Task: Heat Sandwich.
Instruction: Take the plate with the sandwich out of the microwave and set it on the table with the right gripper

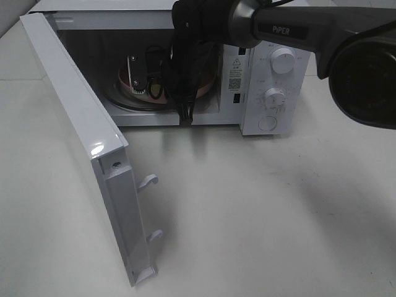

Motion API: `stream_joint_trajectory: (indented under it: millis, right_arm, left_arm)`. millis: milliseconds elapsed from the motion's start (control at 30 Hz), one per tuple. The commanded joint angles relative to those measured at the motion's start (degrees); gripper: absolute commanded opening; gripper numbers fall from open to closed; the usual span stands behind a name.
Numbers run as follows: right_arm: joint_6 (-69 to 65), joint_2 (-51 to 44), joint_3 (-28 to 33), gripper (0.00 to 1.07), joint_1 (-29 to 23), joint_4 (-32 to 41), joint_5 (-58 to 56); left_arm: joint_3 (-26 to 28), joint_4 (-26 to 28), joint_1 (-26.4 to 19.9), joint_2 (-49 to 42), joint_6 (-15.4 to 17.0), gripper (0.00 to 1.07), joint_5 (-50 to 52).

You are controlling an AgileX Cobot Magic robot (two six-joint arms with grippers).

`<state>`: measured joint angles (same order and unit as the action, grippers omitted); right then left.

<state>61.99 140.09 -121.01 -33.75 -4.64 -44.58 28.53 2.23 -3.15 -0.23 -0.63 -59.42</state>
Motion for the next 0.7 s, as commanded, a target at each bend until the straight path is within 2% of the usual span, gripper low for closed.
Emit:
stream_joint_trajectory:
  millis: [33,300,433,567,700]
  right_arm:
    - [5.7,-2.3,4.2,0.0,0.5,0.7,-2.7]
    - [10.4,-5.6,10.1,0.0,0.5,0.8,-0.2]
    - [13.2,-8.8,14.4,0.0,0.3,0.9,3.8]
    - [19.0,-13.8,21.5,0.0,0.3,0.9,8.4]
    - [21.7,-16.0,25.2,0.0,0.3,0.9,10.4]
  left_arm:
    - [-0.2,0.2,-0.1,-1.4,-0.1,1.01,0.1]
    - [-0.2,0.2,-0.1,-1.4,-0.1,1.01,0.1]
    - [-0.2,0.2,-0.1,-1.4,-0.1,1.01,0.1]
    - [-0.2,0.2,-0.1,-1.4,-0.1,1.01,0.1]
    - [-0.2,0.2,-0.1,-1.4,-0.1,1.01,0.1]
